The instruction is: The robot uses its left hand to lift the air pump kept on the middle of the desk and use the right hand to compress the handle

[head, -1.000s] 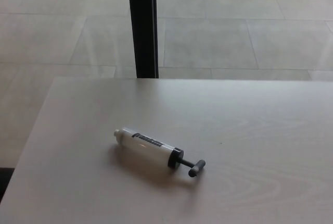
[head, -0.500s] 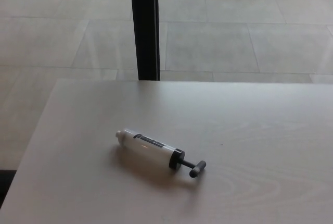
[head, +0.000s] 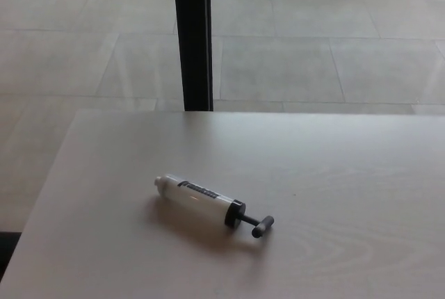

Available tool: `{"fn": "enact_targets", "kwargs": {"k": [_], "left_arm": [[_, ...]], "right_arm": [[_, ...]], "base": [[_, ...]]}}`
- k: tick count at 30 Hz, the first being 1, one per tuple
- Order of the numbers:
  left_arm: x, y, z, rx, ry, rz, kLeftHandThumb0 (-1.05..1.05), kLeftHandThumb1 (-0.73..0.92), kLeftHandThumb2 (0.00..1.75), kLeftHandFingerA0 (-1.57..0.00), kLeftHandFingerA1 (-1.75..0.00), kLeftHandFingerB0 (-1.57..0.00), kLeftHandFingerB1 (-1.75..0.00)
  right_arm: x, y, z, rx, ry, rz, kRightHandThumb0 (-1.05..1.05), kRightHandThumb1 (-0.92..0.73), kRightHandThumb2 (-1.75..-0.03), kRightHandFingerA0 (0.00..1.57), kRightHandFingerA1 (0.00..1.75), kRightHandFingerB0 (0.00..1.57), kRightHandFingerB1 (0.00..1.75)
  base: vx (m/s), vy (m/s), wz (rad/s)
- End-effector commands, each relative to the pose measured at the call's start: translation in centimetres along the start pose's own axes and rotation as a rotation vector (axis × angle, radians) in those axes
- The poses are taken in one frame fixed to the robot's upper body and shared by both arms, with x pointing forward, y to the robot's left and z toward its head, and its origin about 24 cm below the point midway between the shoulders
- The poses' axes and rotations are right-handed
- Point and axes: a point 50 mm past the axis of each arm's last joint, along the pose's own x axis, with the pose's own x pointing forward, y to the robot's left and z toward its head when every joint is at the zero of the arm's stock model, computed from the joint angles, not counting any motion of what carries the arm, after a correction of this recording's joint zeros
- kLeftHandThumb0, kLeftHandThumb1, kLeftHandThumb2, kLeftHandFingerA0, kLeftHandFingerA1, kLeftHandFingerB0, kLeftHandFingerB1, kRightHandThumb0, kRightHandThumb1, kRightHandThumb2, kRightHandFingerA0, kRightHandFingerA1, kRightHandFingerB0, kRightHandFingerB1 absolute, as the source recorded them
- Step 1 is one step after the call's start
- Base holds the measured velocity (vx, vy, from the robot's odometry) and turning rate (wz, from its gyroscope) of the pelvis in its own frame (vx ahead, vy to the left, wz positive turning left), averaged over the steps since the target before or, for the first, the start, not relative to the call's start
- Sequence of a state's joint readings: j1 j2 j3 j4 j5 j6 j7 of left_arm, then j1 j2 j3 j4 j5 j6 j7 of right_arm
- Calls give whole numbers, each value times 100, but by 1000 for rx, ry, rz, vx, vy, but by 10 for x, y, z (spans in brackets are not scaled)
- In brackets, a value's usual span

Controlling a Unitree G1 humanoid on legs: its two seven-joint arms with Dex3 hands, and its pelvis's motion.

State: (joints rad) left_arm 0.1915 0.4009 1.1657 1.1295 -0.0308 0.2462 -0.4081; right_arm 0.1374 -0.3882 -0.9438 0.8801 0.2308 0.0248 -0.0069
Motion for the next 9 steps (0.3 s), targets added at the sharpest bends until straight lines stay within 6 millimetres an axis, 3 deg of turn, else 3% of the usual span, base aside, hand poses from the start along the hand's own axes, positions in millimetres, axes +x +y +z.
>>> {"fn": "enact_targets", "kwargs": {"k": [1, 2, 3, 4, 5, 6, 9], "left_arm": [[-8, 20, 11, 38, -127, 80, -72, 64, 92, -27, -52, -22, -46], [-8, 21, 11, 52, -125, 73, -73, 64, 93, -26, -51, -20, -45], [-8, 21, 10, 56, -124, 71, -73, 64, 93, -26, -51, -20, -45], [-9, 22, 9, 45, -124, 68, -73, 64, 94, -27, -52, -20, -46], [-9, 22, 8, 45, -127, 66, -73, 64, 94, -27, -52, -20, -46], [-9, 24, 6, 47, -119, 77, -74, 64, 94, -30, -53, -21, -46], [-11, 27, 2, 91, -110, 73, -74, 66, 96, -29, -52, -20, -46]], "right_arm": [[2, -15, 13, -51, -120, 44, -67, -69, -104, 58, 82, 36, 56], [1, -14, 9, -60, -115, 53, -67, -87, -65, 56, 91, 43, 44], [1, -14, 8, -61, -114, 56, -67, -87, -65, 56, 91, 43, 44], [0, -15, -2, -93, -79, 68, -67, -87, -65, 55, 76, 41, 43], [0, -16, -4, -100, -67, 66, -67, -87, -65, 55, 76, 41, 43], [-1, -20, -8, -89, -53, 66, -67, -67, -104, 55, 76, 37, 56], [-3, -24, -13, -96, -44, 66, -69, -68, -105, 58, 80, 33, 54]], "base": [[0, 0, 0], [0, 0, 0], [0, 0, 0], [0, 0, 0], [0, 0, 0], [0, 0, 0], [0, 0, 0]]}}
